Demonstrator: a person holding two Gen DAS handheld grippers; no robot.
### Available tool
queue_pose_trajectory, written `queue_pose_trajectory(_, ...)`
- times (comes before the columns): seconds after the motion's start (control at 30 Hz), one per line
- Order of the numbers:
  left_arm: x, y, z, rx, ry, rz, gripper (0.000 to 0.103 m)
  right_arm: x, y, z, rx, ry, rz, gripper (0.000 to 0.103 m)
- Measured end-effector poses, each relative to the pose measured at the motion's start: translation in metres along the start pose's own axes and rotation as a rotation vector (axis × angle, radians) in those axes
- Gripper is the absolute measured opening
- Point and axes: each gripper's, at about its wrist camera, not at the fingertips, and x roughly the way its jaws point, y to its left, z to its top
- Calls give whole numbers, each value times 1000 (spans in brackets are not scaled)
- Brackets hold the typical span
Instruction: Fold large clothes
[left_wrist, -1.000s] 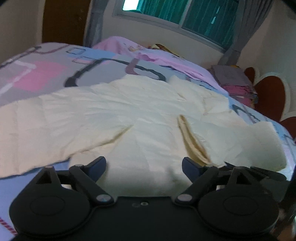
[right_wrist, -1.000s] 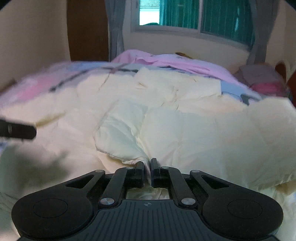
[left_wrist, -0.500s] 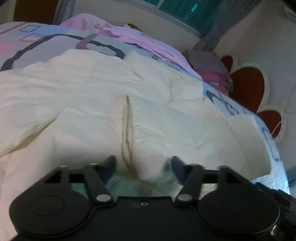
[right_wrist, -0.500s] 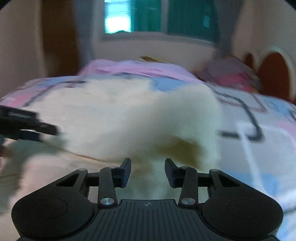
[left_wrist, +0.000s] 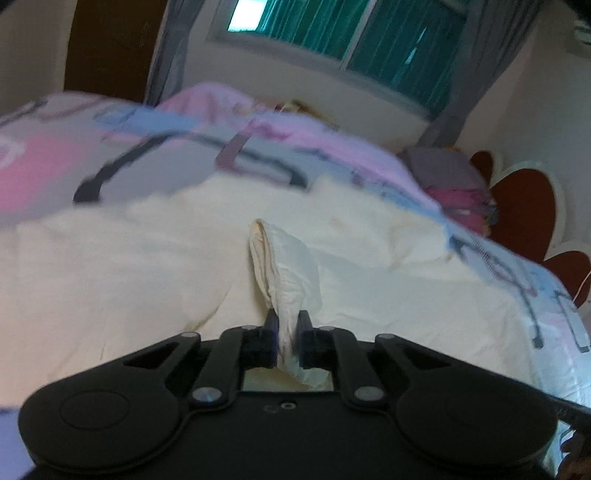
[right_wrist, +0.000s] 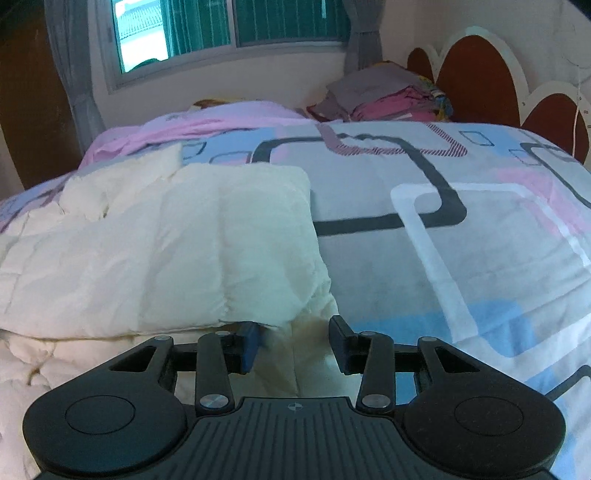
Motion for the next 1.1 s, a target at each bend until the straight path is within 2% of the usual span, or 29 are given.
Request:
queue_pose_trajectory(0.1,6,-1,-10,17,15,30,9,-2,-2,1,-11,4,9,41)
queue_pose_trajectory(0.2,7,5,-13,-1,21,27,9,-17,-7,5,-43,-24,59,41)
queue_pose_trajectory(0.23,6,8,-11,-13,24,19,17,-28,-11,7,-56,-56,87,41)
queue_pose_trajectory(0.27,0,11,-11,-30,9,34,30,-36,-12,9,-68,-85,102,41)
queue_pose_trajectory(0.33,-17,12,-7,-26,-80,95,43,-47,-15,20,-93,-131,110,41)
queue_pose_trajectory(0.37,-22,10,-3,-13,-109,100,43,-47,-16,27,-94,-139,111,37)
queue_pose_trajectory(0.4,-23,6,1,-4,-121,90,43,-41,-16,36,-86,-137,121,20)
queue_pose_trajectory(0.43,-21,1,5,8,-121,70,43,-33,-14,45,-78,-125,126,12)
queue_pose_trajectory(0.53,0,-27,16,99,-105,33,43,-6,1,67,-96,-129,137,11)
queue_pose_trajectory(0.63,28,-43,20,164,-72,32,43,28,11,86,-102,-97,134,11)
queue_pose_trajectory(0.73,53,-45,21,204,-52,69,43,64,9,95,-99,-49,97,12)
queue_pose_trajectory(0.83,68,-31,10,209,-16,90,44,97,-6,88,-85,26,92,11)
queue_pose_trajectory(0.9,72,-28,6,223,-13,87,43,103,-14,81,-75,22,121,11)
queue_pose_trajectory(1.0,70,-30,7,234,-4,93,44,99,-13,86,-95,29,111,12)
queue_pose_trajectory(1.03,68,-33,10,236,-4,101,42,93,-14,91,-82,8,106,12)
queue_pose_trajectory(1.1,58,-40,15,248,-43,100,47,83,-13,99,-79,-54,111,12)
